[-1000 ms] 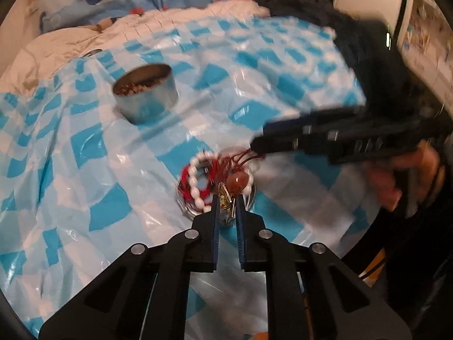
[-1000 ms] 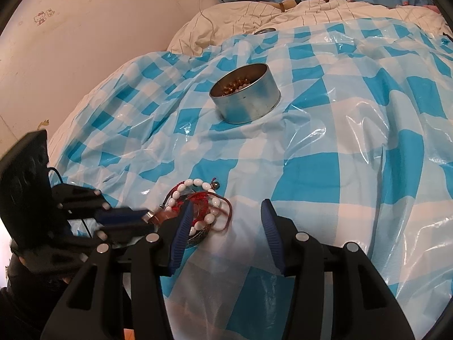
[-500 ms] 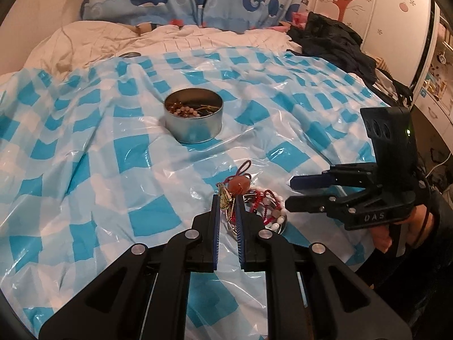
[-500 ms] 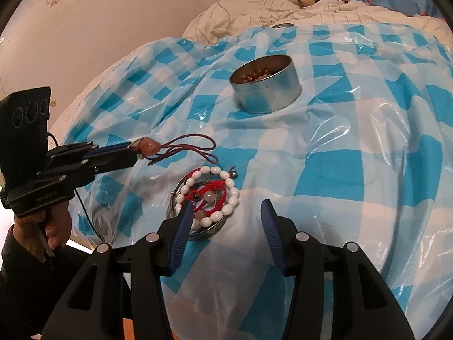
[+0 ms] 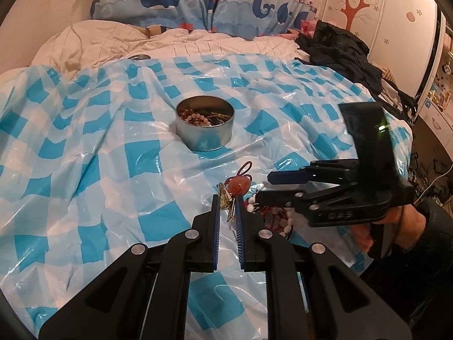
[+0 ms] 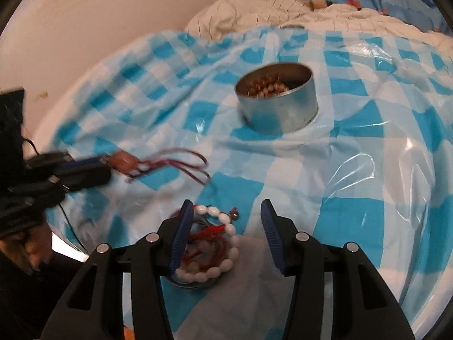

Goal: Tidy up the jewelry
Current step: 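Lift the red cord with the left gripper while the right gripper grasps the white-bead bracelet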

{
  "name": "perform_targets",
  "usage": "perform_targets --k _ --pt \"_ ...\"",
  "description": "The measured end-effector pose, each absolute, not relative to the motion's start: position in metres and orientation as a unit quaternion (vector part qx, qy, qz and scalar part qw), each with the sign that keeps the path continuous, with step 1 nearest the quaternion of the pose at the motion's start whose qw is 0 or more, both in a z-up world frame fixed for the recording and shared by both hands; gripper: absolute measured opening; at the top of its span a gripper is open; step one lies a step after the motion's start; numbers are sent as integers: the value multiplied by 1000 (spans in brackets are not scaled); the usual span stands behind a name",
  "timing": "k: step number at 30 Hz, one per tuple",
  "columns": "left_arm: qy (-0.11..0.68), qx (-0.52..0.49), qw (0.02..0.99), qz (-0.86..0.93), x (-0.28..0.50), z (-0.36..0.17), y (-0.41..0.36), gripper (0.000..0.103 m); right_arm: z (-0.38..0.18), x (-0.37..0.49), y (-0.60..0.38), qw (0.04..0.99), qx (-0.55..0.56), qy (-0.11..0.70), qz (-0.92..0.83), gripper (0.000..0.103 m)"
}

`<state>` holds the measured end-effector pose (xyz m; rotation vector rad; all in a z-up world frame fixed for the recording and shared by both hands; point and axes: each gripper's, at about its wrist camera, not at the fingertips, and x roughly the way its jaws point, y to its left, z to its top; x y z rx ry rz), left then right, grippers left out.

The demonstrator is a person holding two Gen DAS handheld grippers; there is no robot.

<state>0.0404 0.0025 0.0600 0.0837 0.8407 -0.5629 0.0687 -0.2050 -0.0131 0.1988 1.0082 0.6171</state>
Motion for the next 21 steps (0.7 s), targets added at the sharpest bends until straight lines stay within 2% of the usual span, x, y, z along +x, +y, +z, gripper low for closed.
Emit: perform_targets --k 4,6,11,13,17,21 --pt "403 37 875 -266 40 60 6 9 -23 62 -193 810 68 493 311 40" --pt "403 37 875 -267 40 61 6 9 -22 60 -191 812 65 489 313 19" --pt "402 37 875 -267 40 61 7 9 -17 57 -205 816 97 479 307 17" --pt "403 37 875 -267 40 61 7 9 -19 59 -215 802 142 484 321 26" --pt "402 37 875 -267 40 61 7 9 -15 61 -221 792 178 473 343 27" --pt "402 37 875 -267 40 61 6 9 -14 60 -218 797 164 471 341 13"
